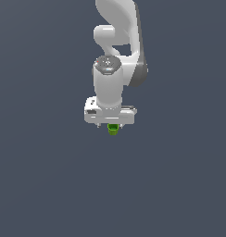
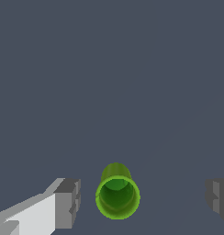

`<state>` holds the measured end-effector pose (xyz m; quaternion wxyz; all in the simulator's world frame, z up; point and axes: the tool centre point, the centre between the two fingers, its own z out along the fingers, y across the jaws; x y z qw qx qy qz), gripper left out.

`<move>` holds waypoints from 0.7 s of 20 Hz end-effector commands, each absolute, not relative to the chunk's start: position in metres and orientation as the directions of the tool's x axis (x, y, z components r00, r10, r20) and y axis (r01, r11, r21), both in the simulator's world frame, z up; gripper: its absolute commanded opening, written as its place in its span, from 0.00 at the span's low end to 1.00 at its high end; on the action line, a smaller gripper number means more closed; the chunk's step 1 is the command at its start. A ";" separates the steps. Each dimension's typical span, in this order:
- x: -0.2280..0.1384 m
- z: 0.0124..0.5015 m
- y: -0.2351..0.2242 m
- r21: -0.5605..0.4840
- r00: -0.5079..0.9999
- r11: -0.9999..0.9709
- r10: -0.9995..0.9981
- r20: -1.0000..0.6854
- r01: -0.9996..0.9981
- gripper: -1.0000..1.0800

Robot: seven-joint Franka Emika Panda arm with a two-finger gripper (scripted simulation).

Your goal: Pick up the object and move it to a goal position.

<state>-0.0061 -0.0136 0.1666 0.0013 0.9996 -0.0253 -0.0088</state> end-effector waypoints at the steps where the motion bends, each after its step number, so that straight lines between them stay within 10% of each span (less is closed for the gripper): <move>1: -0.006 0.167 -0.014 0.003 0.999 -0.999 -0.051 -0.017 -0.051 0.96; 14: -0.010 0.166 -0.016 -0.020 0.998 -0.999 -0.045 -0.032 -0.045 0.96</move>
